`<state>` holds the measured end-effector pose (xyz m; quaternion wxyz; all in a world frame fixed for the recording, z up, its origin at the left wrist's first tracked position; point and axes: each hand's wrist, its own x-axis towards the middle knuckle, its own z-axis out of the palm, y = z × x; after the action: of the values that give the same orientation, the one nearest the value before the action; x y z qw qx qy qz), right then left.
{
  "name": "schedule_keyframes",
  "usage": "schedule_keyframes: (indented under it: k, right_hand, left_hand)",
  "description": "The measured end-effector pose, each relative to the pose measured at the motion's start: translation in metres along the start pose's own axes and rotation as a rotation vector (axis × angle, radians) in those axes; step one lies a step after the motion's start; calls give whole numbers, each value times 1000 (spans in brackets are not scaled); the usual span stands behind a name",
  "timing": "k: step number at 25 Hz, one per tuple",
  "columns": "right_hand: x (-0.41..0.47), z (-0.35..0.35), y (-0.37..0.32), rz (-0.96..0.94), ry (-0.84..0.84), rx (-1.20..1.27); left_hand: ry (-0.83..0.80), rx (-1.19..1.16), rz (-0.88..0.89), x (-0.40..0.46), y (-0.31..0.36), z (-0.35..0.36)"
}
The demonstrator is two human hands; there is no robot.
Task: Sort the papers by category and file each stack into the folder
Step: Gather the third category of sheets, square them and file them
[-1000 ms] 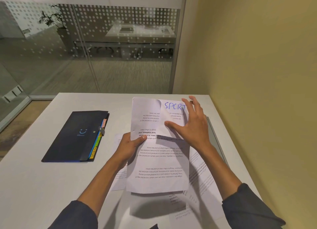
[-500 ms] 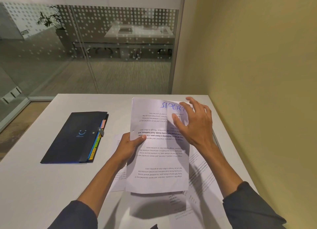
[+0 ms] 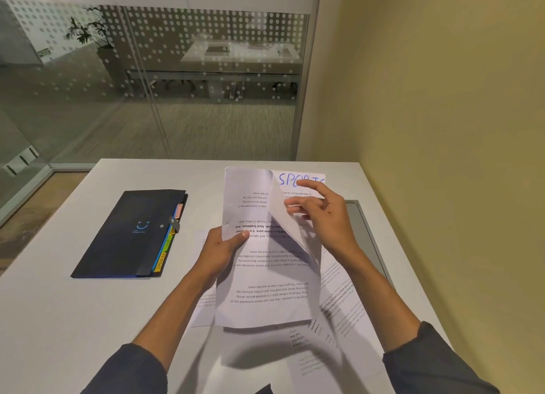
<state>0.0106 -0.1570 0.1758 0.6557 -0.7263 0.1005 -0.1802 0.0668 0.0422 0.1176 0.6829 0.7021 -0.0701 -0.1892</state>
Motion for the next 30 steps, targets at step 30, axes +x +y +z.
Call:
schedule_keyframes:
  k: [30]
  right_hand:
    - [7, 1, 6, 39, -38, -10]
  left_hand:
    - [-4, 56, 45, -3, 1, 1]
